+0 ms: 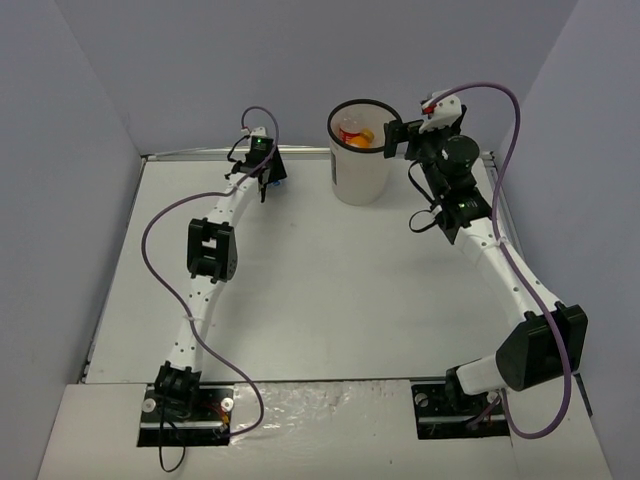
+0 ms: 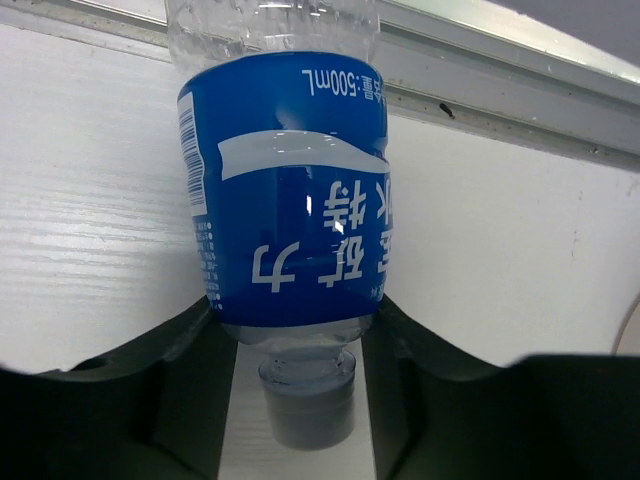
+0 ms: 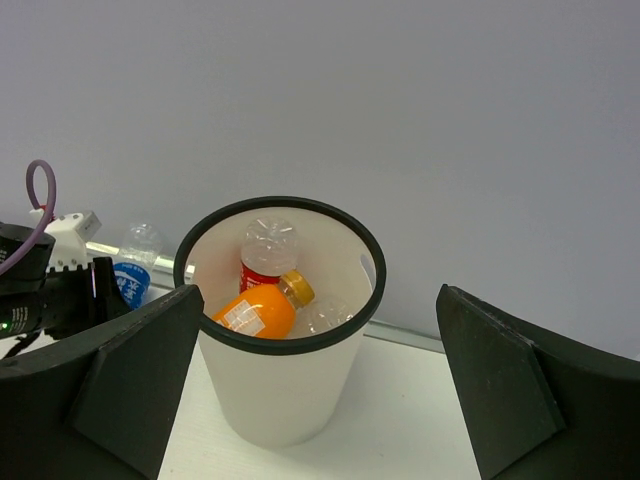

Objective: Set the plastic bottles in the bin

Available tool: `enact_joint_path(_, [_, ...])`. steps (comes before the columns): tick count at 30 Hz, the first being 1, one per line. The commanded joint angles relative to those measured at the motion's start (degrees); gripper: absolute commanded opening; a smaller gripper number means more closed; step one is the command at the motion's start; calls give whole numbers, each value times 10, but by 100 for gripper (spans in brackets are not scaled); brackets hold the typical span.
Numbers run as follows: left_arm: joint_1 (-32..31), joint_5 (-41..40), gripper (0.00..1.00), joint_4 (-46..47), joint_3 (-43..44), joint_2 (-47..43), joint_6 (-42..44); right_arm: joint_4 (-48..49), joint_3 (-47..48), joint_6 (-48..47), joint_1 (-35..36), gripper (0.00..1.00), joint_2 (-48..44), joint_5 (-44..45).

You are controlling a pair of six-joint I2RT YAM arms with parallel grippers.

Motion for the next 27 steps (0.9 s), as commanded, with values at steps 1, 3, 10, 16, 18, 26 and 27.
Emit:
enact_joint_path(1, [7, 17, 17, 25, -15, -56, 8, 43, -9, 8, -2, 100, -31, -13])
enact_joint_path(3, [7, 22, 2, 23, -39, -79, 11, 37, -13, 20, -2, 100, -35, -34])
enact_joint_path(10, [7, 35, 0, 116, -253, -239, 42, 33, -16, 100, 0, 100, -26, -170])
enact_joint_path(16, [6, 98, 0, 271, -497, -425, 85, 37, -6, 144, 10, 100, 5, -259])
enact_joint_path(18, [6, 133, 0, 315, -579, -500, 94, 43, -8, 165, 17, 100, 11, -277])
enact_joint_path(26, [-7, 307, 0, 464, -839, -684, 109, 213, -82, 299, 67, 100, 32, -300])
enact_joint_path(27, [-15, 313, 0, 473, -866, -706, 119, 224, -85, 313, 73, 100, 38, -301])
